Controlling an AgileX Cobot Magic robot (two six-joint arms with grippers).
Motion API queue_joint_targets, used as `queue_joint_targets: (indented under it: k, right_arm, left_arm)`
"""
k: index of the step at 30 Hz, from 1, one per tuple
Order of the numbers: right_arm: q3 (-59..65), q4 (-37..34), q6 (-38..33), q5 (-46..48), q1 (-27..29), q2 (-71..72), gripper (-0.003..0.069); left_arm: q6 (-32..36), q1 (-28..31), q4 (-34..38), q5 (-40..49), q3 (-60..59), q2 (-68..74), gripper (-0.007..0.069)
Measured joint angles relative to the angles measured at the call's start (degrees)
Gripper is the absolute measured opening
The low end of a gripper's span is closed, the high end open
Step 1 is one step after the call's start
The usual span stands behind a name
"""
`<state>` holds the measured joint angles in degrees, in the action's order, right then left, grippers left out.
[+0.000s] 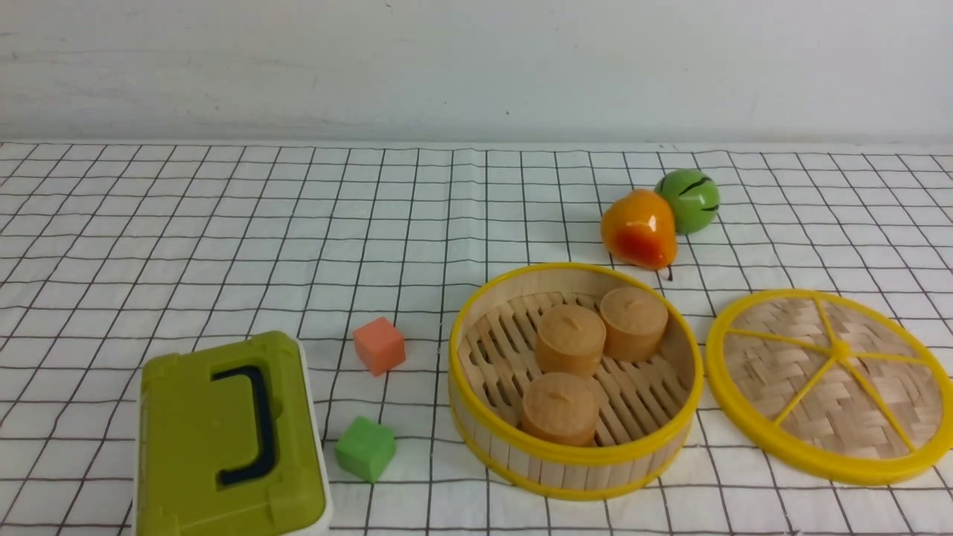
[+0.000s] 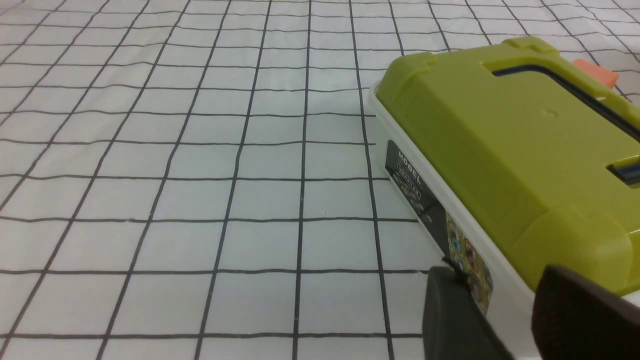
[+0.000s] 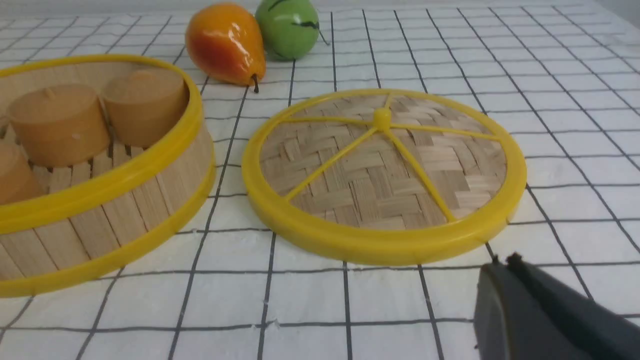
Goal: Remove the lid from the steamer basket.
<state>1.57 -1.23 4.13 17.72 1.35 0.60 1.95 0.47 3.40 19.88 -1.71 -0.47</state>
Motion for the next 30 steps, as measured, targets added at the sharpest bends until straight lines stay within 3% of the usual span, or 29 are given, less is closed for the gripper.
queue_joint_targets:
  k: [30]
  right_arm:
    - [-0.5,0.2,0.1,4.2,0.0,0.0,-0.0006]
  left_arm:
    - [0.0,0.0,0.0,0.0,0.0,0.0,0.0239]
